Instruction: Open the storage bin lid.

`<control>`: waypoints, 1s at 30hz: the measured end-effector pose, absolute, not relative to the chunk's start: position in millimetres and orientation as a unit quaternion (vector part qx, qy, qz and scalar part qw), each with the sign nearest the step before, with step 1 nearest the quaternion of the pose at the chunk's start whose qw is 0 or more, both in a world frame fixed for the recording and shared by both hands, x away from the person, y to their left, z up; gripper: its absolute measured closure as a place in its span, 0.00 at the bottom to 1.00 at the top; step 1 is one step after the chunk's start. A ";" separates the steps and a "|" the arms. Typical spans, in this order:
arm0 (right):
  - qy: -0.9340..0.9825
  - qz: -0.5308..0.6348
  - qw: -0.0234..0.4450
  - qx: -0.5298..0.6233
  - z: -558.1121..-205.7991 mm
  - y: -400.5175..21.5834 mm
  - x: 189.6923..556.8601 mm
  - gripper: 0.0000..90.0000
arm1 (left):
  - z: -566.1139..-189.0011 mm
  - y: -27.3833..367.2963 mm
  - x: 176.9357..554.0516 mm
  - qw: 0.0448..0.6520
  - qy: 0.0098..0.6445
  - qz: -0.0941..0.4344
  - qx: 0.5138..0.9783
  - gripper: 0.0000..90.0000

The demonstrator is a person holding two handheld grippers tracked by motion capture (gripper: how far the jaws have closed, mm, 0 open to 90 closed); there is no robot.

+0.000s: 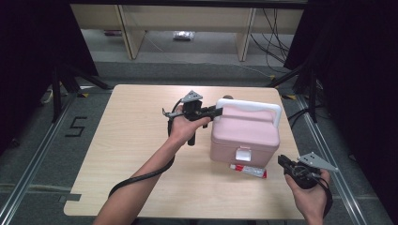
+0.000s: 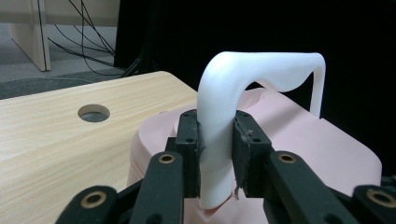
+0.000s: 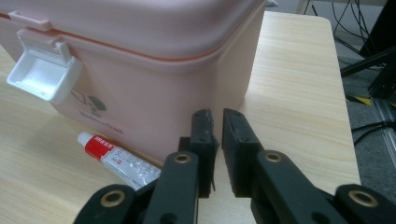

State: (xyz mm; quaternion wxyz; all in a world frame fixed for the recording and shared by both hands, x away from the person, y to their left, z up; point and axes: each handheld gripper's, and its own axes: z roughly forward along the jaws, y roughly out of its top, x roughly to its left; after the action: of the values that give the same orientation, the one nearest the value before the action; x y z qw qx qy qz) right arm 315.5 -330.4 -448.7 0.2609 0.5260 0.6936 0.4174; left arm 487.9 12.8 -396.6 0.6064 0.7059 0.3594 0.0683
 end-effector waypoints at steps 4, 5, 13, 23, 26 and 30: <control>0.701 0.419 0.278 0.505 -448.0 -331.8 317.3 0.97 | -394.4 12.4 488.5 0.608 0.366 0.063 0.702 0.82; 0.701 0.420 0.279 0.505 -446.6 -331.5 316.9 0.99 | -394.2 12.5 488.6 0.607 0.366 0.063 0.702 0.82; 0.698 0.429 0.288 0.495 -437.9 -329.0 314.1 1.00 | -388.6 12.9 490.4 0.608 0.374 0.059 0.697 0.82; 0.693 0.451 0.293 0.480 -421.2 -320.7 314.5 1.00 | -383.0 12.8 493.3 0.608 0.380 0.056 0.695 0.82; 0.693 0.451 0.297 0.478 -419.2 -318.5 317.4 1.00 | -382.5 12.8 493.3 0.608 0.379 0.056 0.695 0.82; 0.693 0.455 0.296 0.475 -418.5 -315.1 322.9 1.00 | -382.4 12.9 493.5 0.607 0.380 0.055 0.695 0.82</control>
State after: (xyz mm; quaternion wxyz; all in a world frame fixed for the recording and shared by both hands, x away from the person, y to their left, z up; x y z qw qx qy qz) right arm 322.9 -315.1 -418.5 0.2956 0.4750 0.6931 0.4546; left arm 493.5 12.9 -382.4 0.6075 0.6955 0.3798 0.0555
